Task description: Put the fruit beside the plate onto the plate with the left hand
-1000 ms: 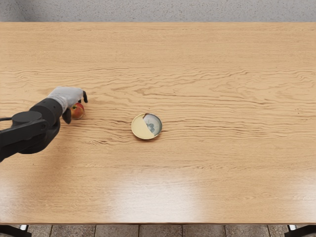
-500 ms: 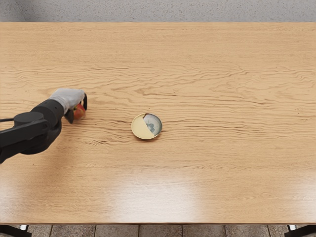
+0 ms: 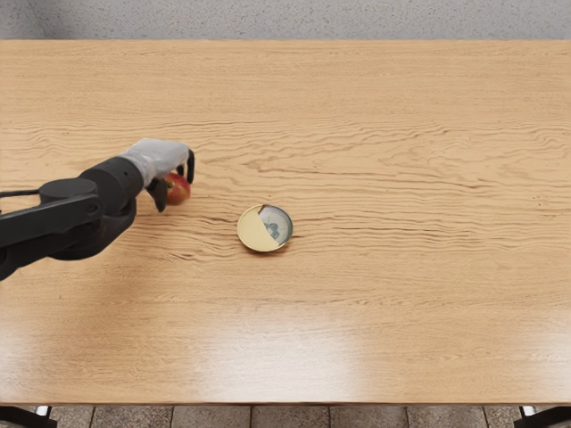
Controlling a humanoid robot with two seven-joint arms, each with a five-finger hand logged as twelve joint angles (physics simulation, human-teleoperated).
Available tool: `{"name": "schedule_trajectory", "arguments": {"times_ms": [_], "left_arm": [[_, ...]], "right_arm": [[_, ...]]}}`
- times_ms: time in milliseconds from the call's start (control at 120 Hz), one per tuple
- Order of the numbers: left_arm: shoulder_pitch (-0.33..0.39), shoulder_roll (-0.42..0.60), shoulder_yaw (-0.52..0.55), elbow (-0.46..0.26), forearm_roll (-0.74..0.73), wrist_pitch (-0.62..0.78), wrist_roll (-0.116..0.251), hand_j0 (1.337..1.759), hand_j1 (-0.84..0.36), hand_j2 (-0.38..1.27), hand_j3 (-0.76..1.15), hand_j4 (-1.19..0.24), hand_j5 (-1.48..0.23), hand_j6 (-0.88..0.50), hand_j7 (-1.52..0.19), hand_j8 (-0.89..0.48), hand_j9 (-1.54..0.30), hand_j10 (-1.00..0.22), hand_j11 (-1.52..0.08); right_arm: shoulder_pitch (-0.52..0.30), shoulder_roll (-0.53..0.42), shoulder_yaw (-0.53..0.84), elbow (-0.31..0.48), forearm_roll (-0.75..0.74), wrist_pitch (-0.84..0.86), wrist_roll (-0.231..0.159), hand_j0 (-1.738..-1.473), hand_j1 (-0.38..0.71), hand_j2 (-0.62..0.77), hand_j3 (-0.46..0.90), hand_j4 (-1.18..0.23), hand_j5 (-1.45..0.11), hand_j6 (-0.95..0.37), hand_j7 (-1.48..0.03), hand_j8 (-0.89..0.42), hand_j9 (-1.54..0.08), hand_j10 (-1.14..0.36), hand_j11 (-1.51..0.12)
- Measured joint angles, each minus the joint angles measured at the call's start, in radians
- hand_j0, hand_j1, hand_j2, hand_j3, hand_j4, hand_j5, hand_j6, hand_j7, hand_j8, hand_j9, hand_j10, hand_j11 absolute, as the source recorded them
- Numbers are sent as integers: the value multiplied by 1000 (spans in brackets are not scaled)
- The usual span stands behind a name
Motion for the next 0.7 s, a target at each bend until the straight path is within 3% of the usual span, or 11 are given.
{"name": "schedule_trajectory", "arguments": {"times_ms": [183,617,700], "left_arm": [[-94,-59,-1,-39,-84,-29,0,1653,-299,461,-2,-477,-1126,-338,-1088,-441,-1069,-796,-1072],[-149,-100,-1,-101,-184,-78,1,1653,-248,394,0,-546,-1135,-378,-1081,-479,-1065,-800,-1064],[-153,-114,-1,-114,-201,-84,0,1654,-268,442,0,-545,-1137,-374,-1073,-475,-1063,-800,-1063]], "right_arm": [[0,0,0,0,0,0,0,-1658,-331,-3,0,-15,-19,-14,-20,-14,-19,-14,-20],[0,0,0,-1,0,0,0,-1658,-331,-3,0,-15,-19,-14,-20,-15,-19,-15,-20],[0,0,0,-1,0,0,0,-1658,-331,-3,0,-15,-19,-14,-20,-15,-19,-15,-20]]}}
